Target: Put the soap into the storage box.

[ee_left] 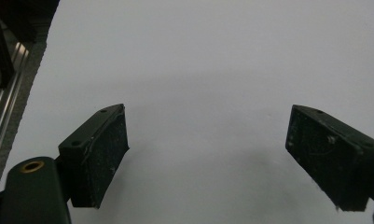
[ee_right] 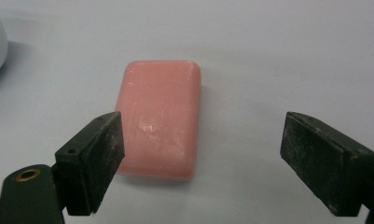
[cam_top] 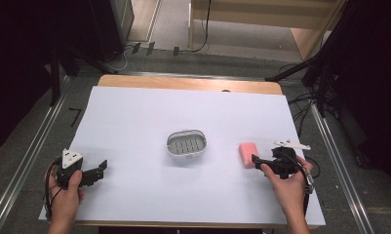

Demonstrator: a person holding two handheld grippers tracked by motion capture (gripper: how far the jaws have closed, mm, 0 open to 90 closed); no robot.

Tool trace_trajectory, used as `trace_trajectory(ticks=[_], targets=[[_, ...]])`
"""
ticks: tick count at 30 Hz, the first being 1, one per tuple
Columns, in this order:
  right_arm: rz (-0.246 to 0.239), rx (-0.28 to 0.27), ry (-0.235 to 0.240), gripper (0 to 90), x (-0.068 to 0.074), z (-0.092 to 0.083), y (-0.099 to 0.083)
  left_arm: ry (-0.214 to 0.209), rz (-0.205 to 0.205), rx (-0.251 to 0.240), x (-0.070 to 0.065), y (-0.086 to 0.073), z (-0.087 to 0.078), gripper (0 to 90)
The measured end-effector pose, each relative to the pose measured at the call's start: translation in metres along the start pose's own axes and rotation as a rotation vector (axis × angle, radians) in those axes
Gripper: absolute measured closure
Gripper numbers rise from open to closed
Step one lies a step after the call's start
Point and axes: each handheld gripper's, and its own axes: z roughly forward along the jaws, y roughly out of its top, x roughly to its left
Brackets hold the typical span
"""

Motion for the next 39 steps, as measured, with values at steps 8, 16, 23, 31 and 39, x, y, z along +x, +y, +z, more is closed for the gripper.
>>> trace_trajectory(ticks=[8, 16, 23, 31, 39], targets=[[0.011, 0.006, -0.013, 13.9, 0.003, 0.005, 0.003, -0.003, -0.002, -0.002, 0.0, 0.0, 0.0, 13.8], [0.002, 0.009, -0.005, 13.8, 0.011, 0.008, 0.007, 0.0, -0.001, 0.003, 0.0, 0.0, 0.0, 13.7], [0.0, 0.016, 0.004, 13.8, 0.016, 0.014, 0.01, 0.004, 0.001, 0.0, -0.001, 0.0, 0.0, 13.8], [-0.014, 0.037, 0.005, 14.1, 0.026, 0.022, 0.011, 0.001, 0.0, -0.004, 0.0, 0.0, 0.0, 13.8], [-0.032, 0.061, -0.009, 21.9, 0.033, 0.03, 0.01, 0.0, 0.0, -0.003, 0.0, 0.0, 0.0, 13.8]])
